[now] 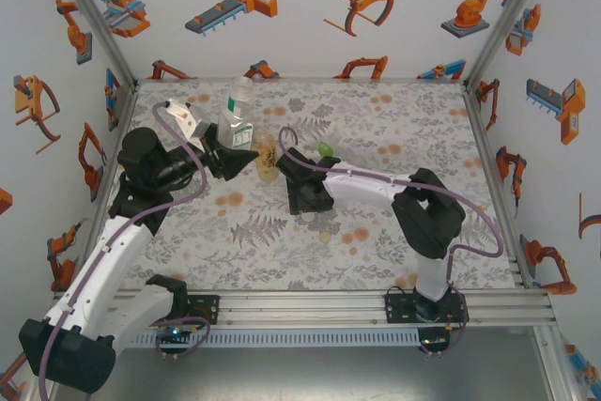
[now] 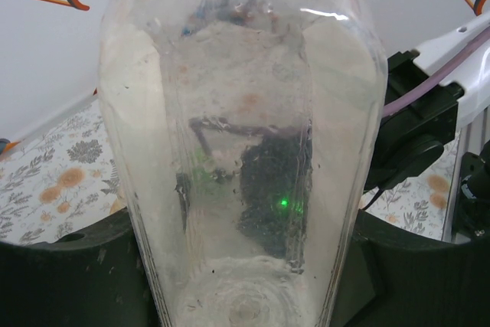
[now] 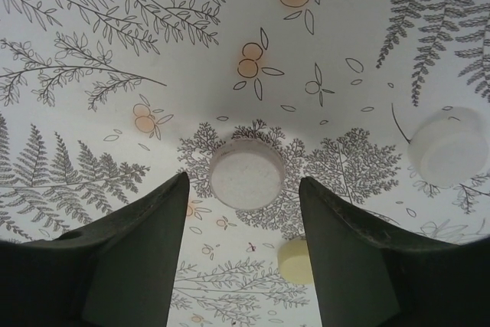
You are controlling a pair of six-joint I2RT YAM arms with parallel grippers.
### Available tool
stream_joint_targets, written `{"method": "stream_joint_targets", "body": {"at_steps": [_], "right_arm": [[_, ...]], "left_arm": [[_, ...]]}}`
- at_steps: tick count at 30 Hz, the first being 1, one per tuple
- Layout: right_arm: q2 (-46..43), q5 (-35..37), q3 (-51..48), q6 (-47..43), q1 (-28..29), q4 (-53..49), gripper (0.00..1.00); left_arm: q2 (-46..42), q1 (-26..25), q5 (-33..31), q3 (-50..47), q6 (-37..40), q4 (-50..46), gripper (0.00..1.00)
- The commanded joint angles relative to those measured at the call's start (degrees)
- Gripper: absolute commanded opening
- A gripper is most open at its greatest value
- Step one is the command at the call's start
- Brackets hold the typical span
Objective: Screw on the bottle caps
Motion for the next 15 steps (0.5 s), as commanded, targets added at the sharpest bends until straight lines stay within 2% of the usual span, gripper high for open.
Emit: {"method": "stream_joint_targets", "body": {"at_steps": [1,15], "right_arm": [[0.99,-1.04,-0.56,0.93,0.39,0.69,0.55],[2.70,-1.57,-1.54,1.28,0.49,0.39,0.49]], "left_arm": [[-0.63,0.46,0.19,-0.45,0.36,2.28,0.24],[-0.23,0.42,0.14,-0.55,0.31,2.38,0.25]]}}
